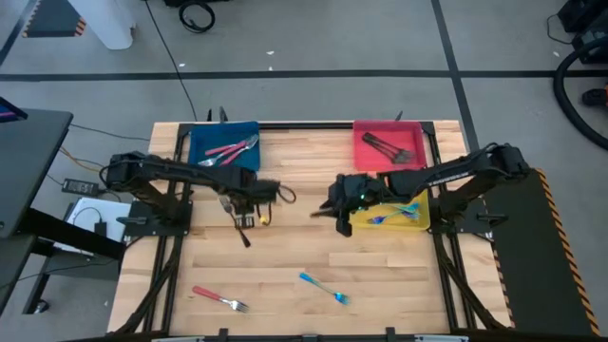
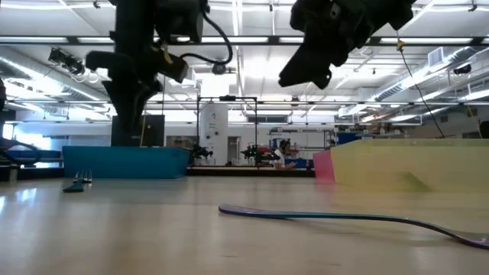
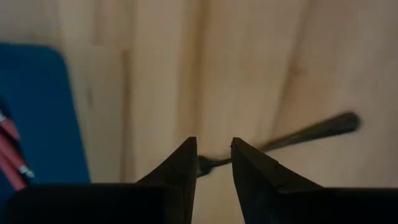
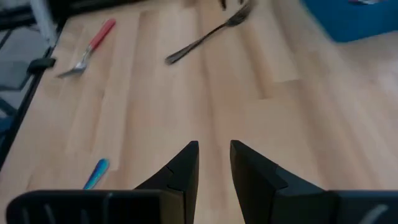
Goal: Sort silverware by color (type)
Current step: Put the blue fork into the yellow bin
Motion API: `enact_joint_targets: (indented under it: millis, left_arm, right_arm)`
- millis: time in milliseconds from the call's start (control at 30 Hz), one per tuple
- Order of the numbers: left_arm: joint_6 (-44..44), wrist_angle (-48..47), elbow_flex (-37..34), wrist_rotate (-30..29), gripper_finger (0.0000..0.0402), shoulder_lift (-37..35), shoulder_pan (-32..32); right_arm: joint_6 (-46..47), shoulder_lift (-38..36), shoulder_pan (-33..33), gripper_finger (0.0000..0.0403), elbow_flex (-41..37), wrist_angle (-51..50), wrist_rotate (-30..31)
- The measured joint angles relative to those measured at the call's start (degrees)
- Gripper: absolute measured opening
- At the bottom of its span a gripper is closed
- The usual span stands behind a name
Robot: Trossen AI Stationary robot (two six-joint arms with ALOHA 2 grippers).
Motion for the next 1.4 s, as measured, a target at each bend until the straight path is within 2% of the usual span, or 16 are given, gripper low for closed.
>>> enact_joint_targets:
  millis: [200, 367, 467, 767, 967, 1133, 1400]
  left_arm:
    - [-3.5, -0.6, 0.0, 0.0, 0.0098, 0.0, -8.2]
    - [-6.9, -1.7, 0.0, 0.0, 0.0098, 0.0, -14.2]
    - [-9.4, -1.7, 0.0, 0.0, 0.0098, 0.0, -17.5]
    - [-16.3, -1.2, 0.0, -0.1, 0.0098, 0.0, -25.9]
    - [-19.8, -0.7, 0.0, -0.2, 0.0098, 0.0, -29.2]
    - [-21.6, 0.4, 0.0, -0.6, 0.0098, 0.0, -31.2]
    - [-23.3, 1.4, 0.0, -0.7, 0.0098, 0.0, -33.6]
  right_arm:
    - [0.6, 7.3, 4.2, 0.0099, 0.0, 5.7, -0.1]
    - [8.2, 10.5, 7.1, 0.0099, 0.3, 6.9, -0.1]
    - [11.1, 12.1, 9.2, 0.0099, 1.6, 6.4, 0.0]
    - [11.4, 19.8, 17.3, 0.0099, 9.0, 6.4, 0.8]
    - [16.3, 23.9, 20.8, 0.0099, 14.4, 2.2, 1.1]
    - [21.6, 27.0, 23.3, 0.0099, 18.6, -4.3, 5.2]
    - [33.1, 29.5, 25.4, 0.0099, 20.4, -10.7, 7.9]
